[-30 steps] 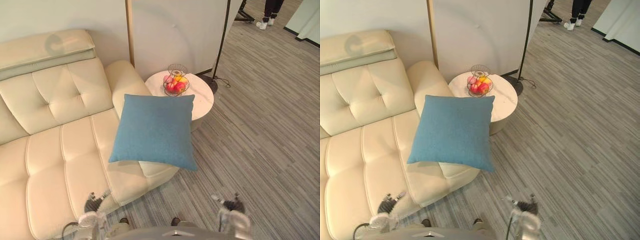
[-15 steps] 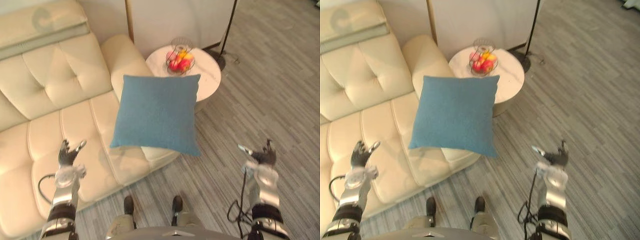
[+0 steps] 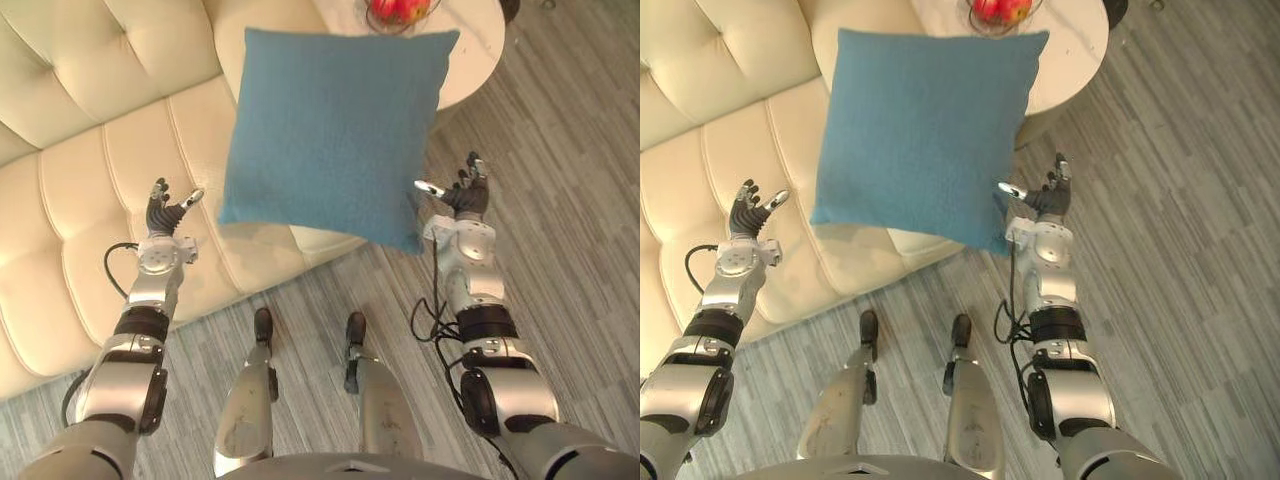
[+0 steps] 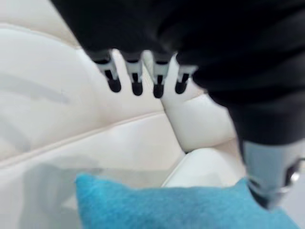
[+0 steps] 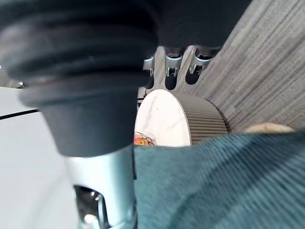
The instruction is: Pick up cushions and gather them together orderly.
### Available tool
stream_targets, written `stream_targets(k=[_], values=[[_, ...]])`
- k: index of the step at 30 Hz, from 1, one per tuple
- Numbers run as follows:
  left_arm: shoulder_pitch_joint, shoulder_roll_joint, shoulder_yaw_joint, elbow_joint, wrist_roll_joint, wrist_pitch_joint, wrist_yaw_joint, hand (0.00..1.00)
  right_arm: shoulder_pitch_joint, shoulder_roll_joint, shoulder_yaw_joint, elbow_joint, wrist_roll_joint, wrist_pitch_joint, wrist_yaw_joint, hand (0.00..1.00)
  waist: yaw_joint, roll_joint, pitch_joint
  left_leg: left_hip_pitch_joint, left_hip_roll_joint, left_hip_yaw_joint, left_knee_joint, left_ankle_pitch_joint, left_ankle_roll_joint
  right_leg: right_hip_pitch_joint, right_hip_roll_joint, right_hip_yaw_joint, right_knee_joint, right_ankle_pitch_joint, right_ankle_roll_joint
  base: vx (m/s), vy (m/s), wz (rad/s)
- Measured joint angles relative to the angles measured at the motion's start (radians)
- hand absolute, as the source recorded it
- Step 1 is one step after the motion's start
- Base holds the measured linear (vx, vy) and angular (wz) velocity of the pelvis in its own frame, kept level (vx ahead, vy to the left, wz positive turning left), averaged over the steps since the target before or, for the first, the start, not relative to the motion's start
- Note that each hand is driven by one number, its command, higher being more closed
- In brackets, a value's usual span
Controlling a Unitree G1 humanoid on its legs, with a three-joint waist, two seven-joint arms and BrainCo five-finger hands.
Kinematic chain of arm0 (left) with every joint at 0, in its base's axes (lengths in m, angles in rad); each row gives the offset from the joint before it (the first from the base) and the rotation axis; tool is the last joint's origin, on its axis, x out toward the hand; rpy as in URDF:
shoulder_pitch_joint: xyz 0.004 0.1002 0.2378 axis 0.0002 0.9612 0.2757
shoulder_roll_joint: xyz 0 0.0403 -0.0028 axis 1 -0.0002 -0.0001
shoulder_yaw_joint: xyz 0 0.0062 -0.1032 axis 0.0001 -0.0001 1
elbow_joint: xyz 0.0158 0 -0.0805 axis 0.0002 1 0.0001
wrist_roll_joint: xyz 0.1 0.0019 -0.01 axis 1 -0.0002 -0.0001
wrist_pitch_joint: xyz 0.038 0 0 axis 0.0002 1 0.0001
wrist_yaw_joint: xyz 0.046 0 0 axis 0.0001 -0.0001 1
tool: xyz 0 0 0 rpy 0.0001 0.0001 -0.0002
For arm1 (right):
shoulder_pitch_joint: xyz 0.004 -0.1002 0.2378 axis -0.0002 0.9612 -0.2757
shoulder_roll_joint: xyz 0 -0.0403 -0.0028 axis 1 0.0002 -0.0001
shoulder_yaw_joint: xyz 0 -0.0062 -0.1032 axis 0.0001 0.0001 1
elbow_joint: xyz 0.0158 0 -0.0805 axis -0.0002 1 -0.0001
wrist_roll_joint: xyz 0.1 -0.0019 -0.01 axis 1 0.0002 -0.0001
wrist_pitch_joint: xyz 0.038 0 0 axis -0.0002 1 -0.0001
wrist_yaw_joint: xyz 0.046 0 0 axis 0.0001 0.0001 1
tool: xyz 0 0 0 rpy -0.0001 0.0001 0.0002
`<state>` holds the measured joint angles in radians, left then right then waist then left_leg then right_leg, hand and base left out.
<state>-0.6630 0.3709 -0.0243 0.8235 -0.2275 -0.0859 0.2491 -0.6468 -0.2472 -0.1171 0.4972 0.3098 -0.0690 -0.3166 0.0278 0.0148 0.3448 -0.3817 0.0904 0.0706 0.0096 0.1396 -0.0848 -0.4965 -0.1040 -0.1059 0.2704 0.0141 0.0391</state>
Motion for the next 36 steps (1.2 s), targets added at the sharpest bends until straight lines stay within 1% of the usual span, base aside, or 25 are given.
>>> stream_targets(k=[2, 4, 7, 9, 11, 12, 14, 15, 16, 20, 27, 29, 33, 36], values=[[-0.042, -0.012, -0.021, 0.021, 0.016, 0.006, 0.0, 0.0, -0.018, 0.011, 0.026, 0.0, 0.007, 0.0, -0.004, 0.0, 0.005, 0.0, 0.015, -0.013, 0.001, 0.008, -0.021, 0.02, -0.001, -0.036, 0.0, 0.007, 0.022, 0.0, 0.0, -0.1, -0.055, -0.04], [-0.07, -0.022, -0.028, 0.022, 0.016, 0.008, 0.0, 0.0, -0.029, 0.021, 0.035, -0.002, 0.008, 0.0, -0.018, 0.0, 0.003, -0.001, 0.024, -0.024, 0.003, 0.009, -0.029, 0.029, -0.003, -0.054, 0.0, 0.008, 0.033, 0.0, 0.0, -0.1, -0.05, 0.01], [-0.136, -0.048, -0.07, 0.024, 0.016, 0.009, -0.003, 0.0, -0.053, 0.037, 0.037, -0.011, 0.016, -0.001, -0.035, 0.0, 0.001, -0.001, 0.024, -0.067, 0.006, 0.011, -0.031, 0.036, -0.008, -0.101, -0.007, 0.006, 0.045, 0.002, 0.0, -0.07, -0.032, 0.05], [-0.206, -0.082, -0.108, 0.032, 0.016, 0.011, -0.005, 0.0, -0.087, 0.045, 0.041, -0.013, 0.017, -0.001, -0.042, 0.0, -0.001, -0.001, 0.025, -0.103, 0.008, 0.018, -0.031, 0.038, -0.007, -0.139, -0.013, 0.003, 0.06, 0.003, 0.0, -0.05, -0.032, 0.09], [-0.248, -0.106, -0.122, 0.054, 0.018, 0.015, -0.003, 0.0, -0.109, 0.047, 0.057, -0.018, 0.017, -0.001, -0.045, 0.0, -0.003, -0.001, 0.025, -0.121, 0.013, 0.034, -0.031, 0.046, -0.011, -0.153, -0.015, -0.002, 0.059, 0.007, -0.001, -0.02, -0.027, 0.07], [-0.275, -0.119, -0.135, 0.06, 0.018, 0.025, 0.003, 0.0, -0.119, 0.051, 0.077, -0.049, 0.017, -0.001, -0.055, 0.0, -0.004, -0.001, 0.026, -0.134, 0.018, 0.045, -0.031, 0.047, -0.011, -0.164, -0.016, -0.006, 0.059, 0.008, -0.001, 0.0, -0.023, 0.07], [-0.289, -0.12, -0.136, 0.06, 0.026, 0.029, 0.007, 0.0, -0.134, 0.054, 0.093, -0.079, 0.017, -0.001, -0.066, 0.0, -0.005, -0.001, 0.028, -0.143, 0.025, 0.061, -0.03, 0.054, -0.009, -0.168, -0.015, -0.013, 0.056, 0.009, -0.002, 0.02, -0.029, 0.08], [-0.297, -0.125, -0.138, 0.06, 0.038, 0.032, 0.007, 1.0, -0.157, 0.054, 0.108, -0.093, 0.016, -0.001, -0.068, 0.0, -0.006, -0.001, 0.032, -0.144, 0.027, 0.066, -0.03, 0.058, -0.006, -0.169, -0.015, -0.013, 0.055, 0.009, -0.002, 0.03, -0.032, 0.06], [-0.298, -0.125, -0.138, 0.06, 0.038, 0.032, 0.008, 1.0, -0.166, 0.054, 0.111, -0.093, 0.016, -0.001, -0.069, 1.0, -0.006, 0.0, 0.033, -0.145, 0.027, 0.067, -0.031, 0.058, -0.006, -0.169, -0.015, -0.013, 0.054, 0.009, -0.002, 0.04, -0.03, 0.03], [-0.33, -0.123, -0.147, 0.05, 0.048, 0.035, 0.013, 1.0, -0.2, 0.051, 0.127, -0.13, 0.013, 0.0, -0.08, 1.0, -0.004, 0.0, 0.033, -0.164, 0.028, 0.071, -0.03, 0.057, -0.007, -0.185, -0.015, -0.015, 0.047, 0.011, -0.002, 0.02, -0.012, 0.01], [-0.344, -0.073, -0.158, -0.053, 0.033, 0.037, 0.043, 1.0, -0.264, 0.02, 0.171, -0.15, 0.008, -0.001, -0.08, 1.0, -0.012, -0.001, 0.033, -0.178, 0.033, 0.093, -0.03, 0.07, -0.016, -0.198, -0.01, -0.01, 0.031, 0.026, -0.004, 0.01, -0.011, -0.04], [-0.344, -0.072, -0.158, -0.087, 0.022, 0.037, 0.053, 1.0, -0.269, -0.001, 0.196, -0.161, 0.008, 0.0, -0.079, 1.0, -0.011, -0.001, 0.033, -0.173, 0.033, 0.092, -0.029, 0.07, -0.016, -0.192, -0.01, -0.01, 0.032, 0.026, -0.004, 0.0, 0.0, 0.0], [-0.343, -0.067, -0.182, -0.136, -0.006, 0.036, 0.066, 1.0, -0.263, -0.002, 0.197, -0.173, 0.007, -0.001, -0.079, 1.0, -0.012, 0.0, 0.033, -0.15, 0.032, 0.09, -0.029, 0.07, -0.016, -0.166, -0.01, -0.013, 0.031, 0.025, -0.004, 0.0, 0.0, 0.0], [-0.332, -0.066, -0.185, -0.215, -0.006, 0.036, 0.076, 1.0, -0.224, -0.002, 0.197, -0.181, 0.007, -0.002, -0.079, 1.0, -0.007, 0.0, 0.033, -0.123, 0.032, 0.087, -0.03, 0.07, -0.016, -0.136, -0.01, -0.015, 0.031, 0.021, -0.003, 0.02, -0.028, 0.03]])
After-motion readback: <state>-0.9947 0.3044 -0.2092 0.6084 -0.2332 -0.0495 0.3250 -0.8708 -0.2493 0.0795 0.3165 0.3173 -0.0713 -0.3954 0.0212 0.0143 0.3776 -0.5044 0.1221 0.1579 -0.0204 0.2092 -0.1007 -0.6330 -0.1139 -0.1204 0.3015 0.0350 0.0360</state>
